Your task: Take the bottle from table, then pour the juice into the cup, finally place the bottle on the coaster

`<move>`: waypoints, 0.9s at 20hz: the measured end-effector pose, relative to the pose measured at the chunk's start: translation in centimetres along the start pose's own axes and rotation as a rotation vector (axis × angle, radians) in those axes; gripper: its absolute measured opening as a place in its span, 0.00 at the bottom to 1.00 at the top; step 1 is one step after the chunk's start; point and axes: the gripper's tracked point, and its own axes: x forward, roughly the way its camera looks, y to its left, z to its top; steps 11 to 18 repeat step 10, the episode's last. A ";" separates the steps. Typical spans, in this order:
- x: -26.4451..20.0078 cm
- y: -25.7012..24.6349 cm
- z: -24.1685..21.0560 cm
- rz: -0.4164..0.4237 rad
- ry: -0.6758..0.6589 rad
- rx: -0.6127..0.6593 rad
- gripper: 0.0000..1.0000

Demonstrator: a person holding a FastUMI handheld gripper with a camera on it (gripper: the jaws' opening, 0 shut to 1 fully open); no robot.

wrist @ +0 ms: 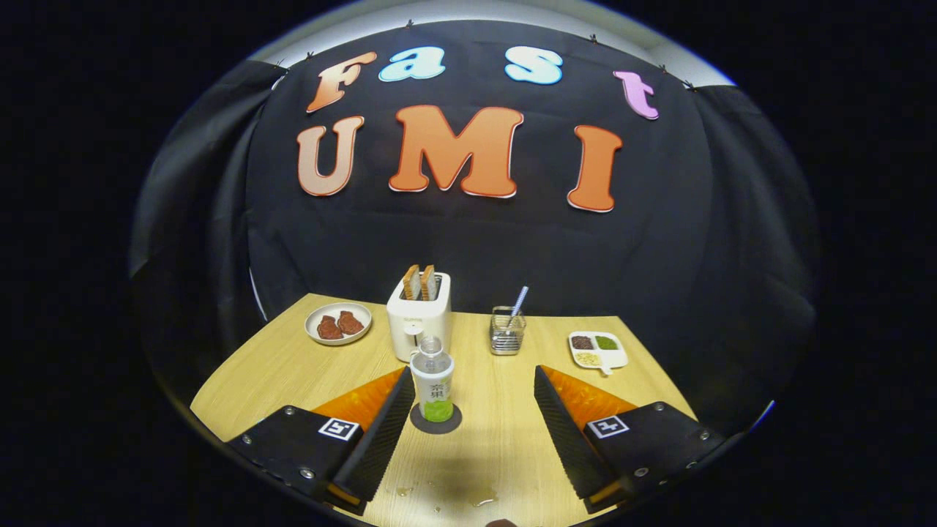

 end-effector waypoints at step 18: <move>-8.9 -2.3 6.5 -0.048 -0.088 0.101 0.97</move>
